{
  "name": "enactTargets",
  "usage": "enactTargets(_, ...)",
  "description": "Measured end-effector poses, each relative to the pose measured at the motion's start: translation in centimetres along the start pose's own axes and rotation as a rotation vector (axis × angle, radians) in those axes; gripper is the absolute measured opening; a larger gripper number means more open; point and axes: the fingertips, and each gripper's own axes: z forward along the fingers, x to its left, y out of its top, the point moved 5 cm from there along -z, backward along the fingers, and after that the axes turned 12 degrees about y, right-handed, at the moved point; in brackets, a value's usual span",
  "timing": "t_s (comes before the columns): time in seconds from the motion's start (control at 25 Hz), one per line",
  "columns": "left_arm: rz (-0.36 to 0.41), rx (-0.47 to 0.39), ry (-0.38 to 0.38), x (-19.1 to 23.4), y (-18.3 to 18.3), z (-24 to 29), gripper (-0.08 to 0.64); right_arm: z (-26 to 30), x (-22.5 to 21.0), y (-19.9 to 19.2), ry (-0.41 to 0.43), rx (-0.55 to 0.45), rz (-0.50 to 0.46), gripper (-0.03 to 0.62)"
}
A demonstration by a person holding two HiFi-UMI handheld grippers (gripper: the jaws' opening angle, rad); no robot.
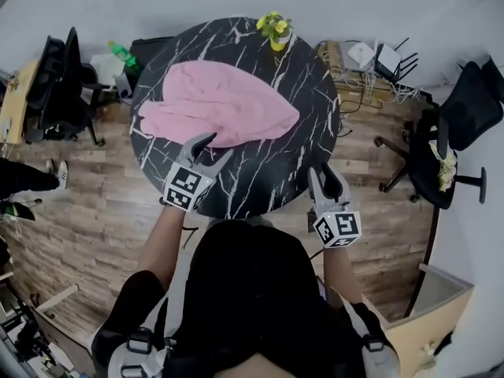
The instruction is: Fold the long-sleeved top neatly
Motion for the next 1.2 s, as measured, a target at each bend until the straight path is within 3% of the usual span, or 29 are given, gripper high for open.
enactTargets(0.36,0.191,0.091,-0.135,0.1,-1.2,6.0,0.225,-1.0,0.4,-2.9,-0.089,0.046,0.059,0.132)
enactTargets(0.8,0.401,0.179,-0.298,0.6,-2.8,11.9,0.212,-0.9,4.0,-5.3,-0.218,0.068,0.145,0.127)
enactTargets(1.2,0.665,0.294,-0.363,1.2,-5.4,15.5,0.219,-1.0,5.7,-7.1,-0.331,0.059,0.191,0.126)
